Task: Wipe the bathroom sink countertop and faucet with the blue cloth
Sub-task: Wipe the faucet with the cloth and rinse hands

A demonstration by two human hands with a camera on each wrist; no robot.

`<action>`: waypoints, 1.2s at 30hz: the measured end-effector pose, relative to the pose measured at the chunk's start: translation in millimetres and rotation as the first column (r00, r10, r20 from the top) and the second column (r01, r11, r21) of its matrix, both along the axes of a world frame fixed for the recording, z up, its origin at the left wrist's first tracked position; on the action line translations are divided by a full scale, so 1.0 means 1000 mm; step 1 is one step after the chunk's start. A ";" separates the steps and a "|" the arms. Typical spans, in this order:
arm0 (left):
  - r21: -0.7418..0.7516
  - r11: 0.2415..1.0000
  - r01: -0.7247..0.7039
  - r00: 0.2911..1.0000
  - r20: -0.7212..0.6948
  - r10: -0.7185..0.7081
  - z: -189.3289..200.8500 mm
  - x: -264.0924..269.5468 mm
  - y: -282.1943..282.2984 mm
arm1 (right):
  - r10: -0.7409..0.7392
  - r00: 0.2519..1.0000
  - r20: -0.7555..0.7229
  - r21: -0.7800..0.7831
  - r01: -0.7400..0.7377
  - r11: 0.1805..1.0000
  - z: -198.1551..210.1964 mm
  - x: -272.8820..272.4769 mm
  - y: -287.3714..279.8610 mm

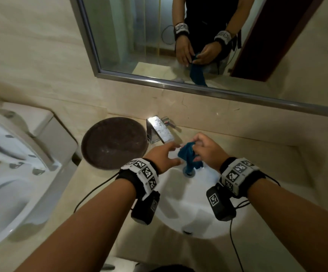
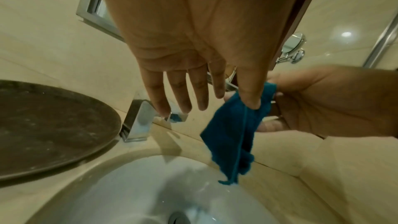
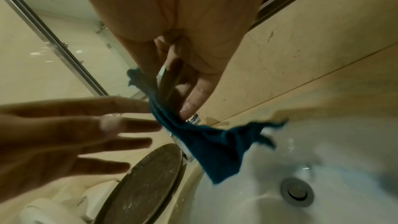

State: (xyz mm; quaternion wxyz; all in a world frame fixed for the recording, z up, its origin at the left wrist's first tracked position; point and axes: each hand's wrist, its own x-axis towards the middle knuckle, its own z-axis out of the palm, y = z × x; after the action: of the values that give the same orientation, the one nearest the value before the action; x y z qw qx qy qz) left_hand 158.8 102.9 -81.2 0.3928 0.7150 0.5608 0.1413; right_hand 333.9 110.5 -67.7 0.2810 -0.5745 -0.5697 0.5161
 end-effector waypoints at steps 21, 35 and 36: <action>0.015 0.976 -0.216 0.974 0.072 0.214 -0.017 0.004 0.008 | 0.180 0.972 0.153 -0.010 -0.181 0.983 -0.020 0.012 0.028; -0.079 0.956 -0.282 0.959 -0.007 0.283 -0.039 -0.006 0.016 | 0.324 0.932 0.161 -0.163 -0.299 0.940 -0.041 0.003 0.052; -0.093 0.956 -0.279 0.960 -0.014 0.279 -0.043 -0.007 0.017 | 0.330 0.925 0.190 -0.168 -0.301 0.939 -0.043 0.005 0.056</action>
State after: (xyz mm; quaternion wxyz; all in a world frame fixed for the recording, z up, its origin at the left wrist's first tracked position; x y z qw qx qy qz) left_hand 151.5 119.5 -123.9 0.4018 0.6094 0.6624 0.1683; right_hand 338.5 166.2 -110.6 0.0912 -0.5453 -0.6454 0.5270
